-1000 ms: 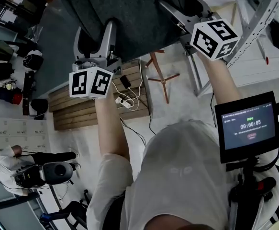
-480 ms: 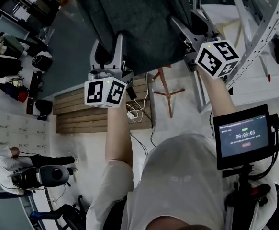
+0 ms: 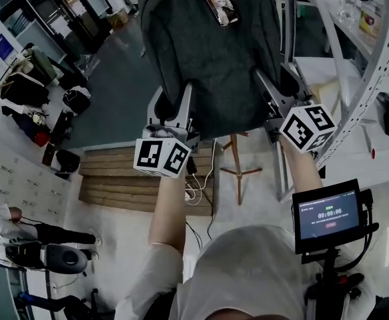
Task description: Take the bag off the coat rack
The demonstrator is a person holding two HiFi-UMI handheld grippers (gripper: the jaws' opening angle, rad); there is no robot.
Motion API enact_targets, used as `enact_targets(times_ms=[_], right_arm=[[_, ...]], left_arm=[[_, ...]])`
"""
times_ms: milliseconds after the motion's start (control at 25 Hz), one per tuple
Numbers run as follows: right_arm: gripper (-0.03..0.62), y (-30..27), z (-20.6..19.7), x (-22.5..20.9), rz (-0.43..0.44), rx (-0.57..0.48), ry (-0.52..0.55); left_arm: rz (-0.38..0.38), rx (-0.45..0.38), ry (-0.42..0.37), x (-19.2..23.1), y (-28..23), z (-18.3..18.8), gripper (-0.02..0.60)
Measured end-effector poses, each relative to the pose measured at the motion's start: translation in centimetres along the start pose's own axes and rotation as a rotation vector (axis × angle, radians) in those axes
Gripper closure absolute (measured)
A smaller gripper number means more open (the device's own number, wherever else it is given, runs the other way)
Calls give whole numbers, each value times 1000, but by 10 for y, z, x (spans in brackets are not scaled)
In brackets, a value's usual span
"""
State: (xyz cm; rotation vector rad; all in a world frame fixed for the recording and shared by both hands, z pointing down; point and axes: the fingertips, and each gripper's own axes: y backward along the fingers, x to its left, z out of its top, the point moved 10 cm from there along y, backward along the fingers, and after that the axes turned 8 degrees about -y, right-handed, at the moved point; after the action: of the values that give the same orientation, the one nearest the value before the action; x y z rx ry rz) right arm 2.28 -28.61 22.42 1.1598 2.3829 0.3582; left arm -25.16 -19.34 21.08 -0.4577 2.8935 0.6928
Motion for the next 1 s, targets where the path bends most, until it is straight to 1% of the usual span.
enact_targets(times_ms=[200,320,400,480,600,800,1000], right_arm=[[376,7,22,17,16,-10,2],[376,5,34,33,44,-19,9],[376,3,36,41,68,-26,12],[376,2,29,43,91,-28,5],[376,-6,10,47,147,-20,-19],[376,-35,-7,81,265,23,-80],[376,-55,-38,119,371,95,-168]], left_arm=[[7,-14,-3,-7,6,27,408],[23,-34,-13,-8,15,45,410],[37,-47,-24,-6,23,53,410],[54,-53,-40,-7,32,52,410],[110,-49,-75,-4,52,48,411],[234,-19,-126,11,96,73,411],[360,39,-160,21,148,90,414]])
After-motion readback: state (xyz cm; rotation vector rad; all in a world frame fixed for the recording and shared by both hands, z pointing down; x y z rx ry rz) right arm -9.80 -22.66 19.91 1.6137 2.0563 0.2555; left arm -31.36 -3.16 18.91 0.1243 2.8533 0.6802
